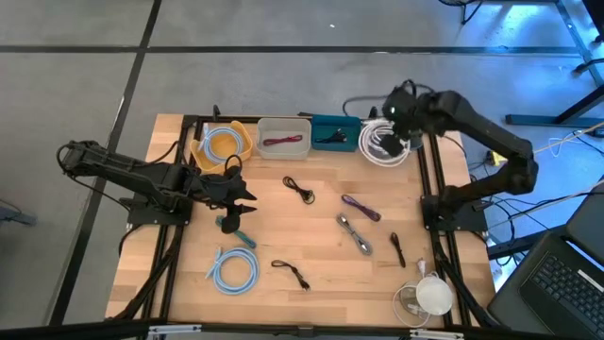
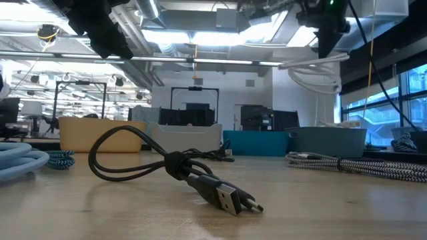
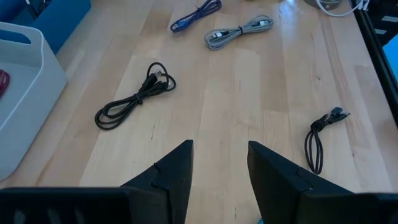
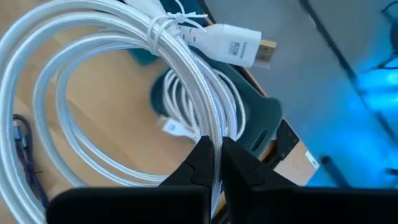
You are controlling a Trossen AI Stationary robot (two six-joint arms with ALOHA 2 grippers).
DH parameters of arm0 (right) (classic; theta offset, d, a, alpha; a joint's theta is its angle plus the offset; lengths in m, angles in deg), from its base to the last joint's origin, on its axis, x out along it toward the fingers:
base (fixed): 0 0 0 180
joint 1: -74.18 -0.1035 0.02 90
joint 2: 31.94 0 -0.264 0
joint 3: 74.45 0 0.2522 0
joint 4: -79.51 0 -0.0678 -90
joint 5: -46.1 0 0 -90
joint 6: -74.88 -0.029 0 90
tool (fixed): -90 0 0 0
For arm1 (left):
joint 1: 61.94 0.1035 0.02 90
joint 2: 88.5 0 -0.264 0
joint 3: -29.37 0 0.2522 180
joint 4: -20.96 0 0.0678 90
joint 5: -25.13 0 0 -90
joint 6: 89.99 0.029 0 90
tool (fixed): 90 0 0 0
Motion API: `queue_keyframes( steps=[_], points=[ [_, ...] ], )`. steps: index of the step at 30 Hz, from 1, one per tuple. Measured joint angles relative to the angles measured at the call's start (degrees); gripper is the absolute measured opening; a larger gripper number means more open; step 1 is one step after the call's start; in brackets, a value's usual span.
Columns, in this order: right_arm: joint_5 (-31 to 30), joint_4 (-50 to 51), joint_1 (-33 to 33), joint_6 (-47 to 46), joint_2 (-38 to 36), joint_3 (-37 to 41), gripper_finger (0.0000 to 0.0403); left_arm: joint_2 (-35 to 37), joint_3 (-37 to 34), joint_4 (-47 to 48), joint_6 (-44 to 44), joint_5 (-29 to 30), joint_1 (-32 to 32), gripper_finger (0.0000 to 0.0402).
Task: Pick & Place USB Port
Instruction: Put the white HDMI cable into the blue bin
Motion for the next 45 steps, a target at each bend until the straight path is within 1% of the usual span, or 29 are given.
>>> queue_keyframes(
  steps=[4, 9, 13, 16, 23, 30, 36, 43, 45],
  points=[
    [3.8, -2.2, 7.8, 6.3, 1.6, 0.0, 0.0014, 0.0, 0.0, 0.0, 0.0, 0.0, 0.0, 0.0144],
    [10.9, -2.3, 16.9, 11.4, 4.2, 0.0, 0.0014, 0.0, 0.0, 0.0, 0.0, 0.0, 0.0, 0.0143],
    [14.1, -2.1, 22.1, 13.8, 6.8, 0.0, 0.0014, 0.0, 0.0, 0.0, 0.0, 0.0, 0.0, 0.0143],
    [15.3, -2.4, 24.3, 15.2, 9.0, 0.0, 0.0014, 0.0, 0.0, 0.0, 0.0, 0.0, 0.0, 0.0144],
    [15.5, -5.8, 27.3, 17.3, 15.7, 0.0, 0.0014, 0.0, 0.0, 0.0, 0.0, 0.0, 0.0, 0.0143],
    [15.6, -6.0, 28.8, 18.2, 22.8, 0.0, 0.0014, 0.0, 0.0, 0.0, 0.0, 0.0, 0.0, 0.0143],
    [15.6, -6.1, 29.9, 19.1, 27.2, 0.0, 0.0014, 0.0, 0.0, 0.0, 0.0, 0.0, 0.0, 0.0144],
    [16.4, -7.3, 29.9, 19.5, 27.4, 0.1, 0.0014, 0.0, 0.0, 0.0, 0.0, 0.0, 0.0, 0.0144],
    [15.4, -7.4, 29.9, 19.4, 27.2, 0.1, 0.0025, 0.0, 0.0, 0.0, 0.0, 0.0, 0.0, 0.0143]
  ],
)
